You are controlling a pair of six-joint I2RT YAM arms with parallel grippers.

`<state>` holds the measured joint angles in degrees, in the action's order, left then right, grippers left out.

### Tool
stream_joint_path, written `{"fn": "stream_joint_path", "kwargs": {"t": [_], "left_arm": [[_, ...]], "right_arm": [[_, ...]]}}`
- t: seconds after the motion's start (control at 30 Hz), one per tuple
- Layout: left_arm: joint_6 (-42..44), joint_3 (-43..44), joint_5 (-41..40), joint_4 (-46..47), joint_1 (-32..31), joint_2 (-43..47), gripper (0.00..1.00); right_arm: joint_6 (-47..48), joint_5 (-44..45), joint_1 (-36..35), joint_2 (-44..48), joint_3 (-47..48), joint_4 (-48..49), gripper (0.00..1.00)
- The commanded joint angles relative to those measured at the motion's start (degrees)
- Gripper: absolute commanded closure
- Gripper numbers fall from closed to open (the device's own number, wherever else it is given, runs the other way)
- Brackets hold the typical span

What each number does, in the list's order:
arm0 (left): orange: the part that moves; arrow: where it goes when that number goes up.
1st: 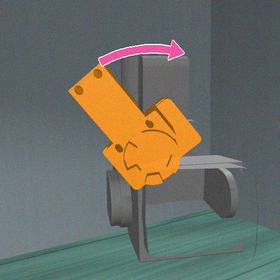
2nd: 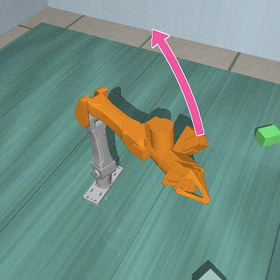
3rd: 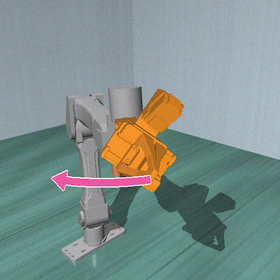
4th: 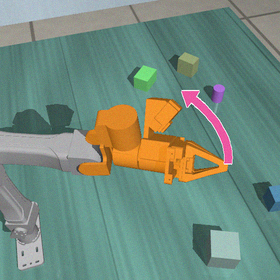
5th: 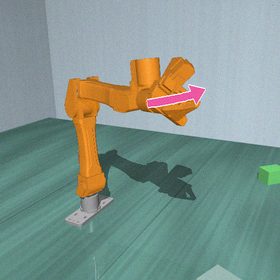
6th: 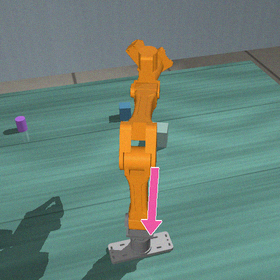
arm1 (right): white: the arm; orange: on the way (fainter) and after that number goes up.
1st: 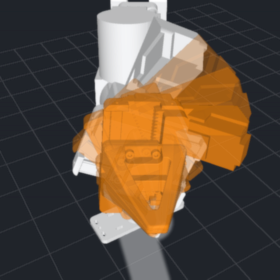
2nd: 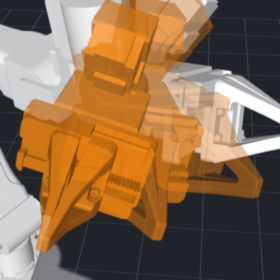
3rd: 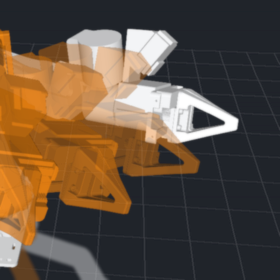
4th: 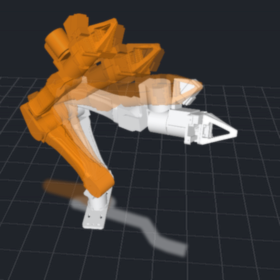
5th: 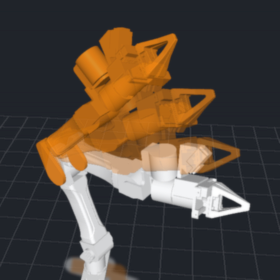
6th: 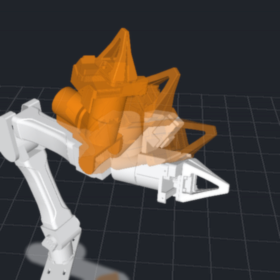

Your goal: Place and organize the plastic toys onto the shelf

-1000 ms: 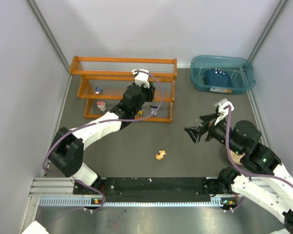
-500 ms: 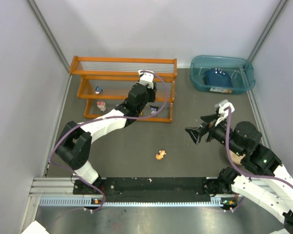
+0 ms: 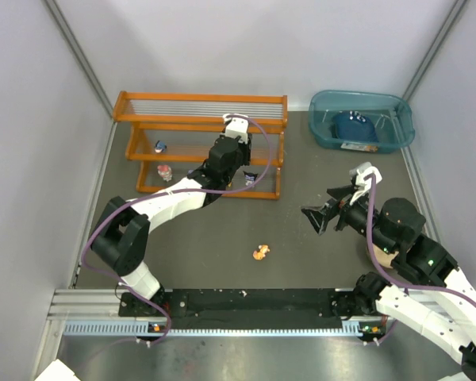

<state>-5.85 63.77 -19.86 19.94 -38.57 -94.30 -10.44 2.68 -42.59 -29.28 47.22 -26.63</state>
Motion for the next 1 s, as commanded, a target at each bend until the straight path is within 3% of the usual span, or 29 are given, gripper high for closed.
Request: {"fn": "stream_joint_path", "kwargs": {"t": [0.0,0.53,0.8,0.97], "left_arm": [[-0.2,1.6,-1.5,2.9,0.2,-0.4,0.86],[-0.7,1.4,0.4,1.9,0.2,-1.2,0.75],[-1.0,1.6,0.5,1.1,0.2,-1.6,0.48],[-1.1,1.9,0.5,0.4,0.2,-1.8,0.43]], "right_arm": [[0.7,1.2,-0.5,0.6,-0.5,0.8,0.01],[0.8,2.1,-0.4,0.6,-0.8,0.6,0.01],[0.8,2.2,-0.5,0.6,-0.8,0.5,0.01],[0.9,2.2,-0.5,0.9,-0.8,0.6,0.01]]}}
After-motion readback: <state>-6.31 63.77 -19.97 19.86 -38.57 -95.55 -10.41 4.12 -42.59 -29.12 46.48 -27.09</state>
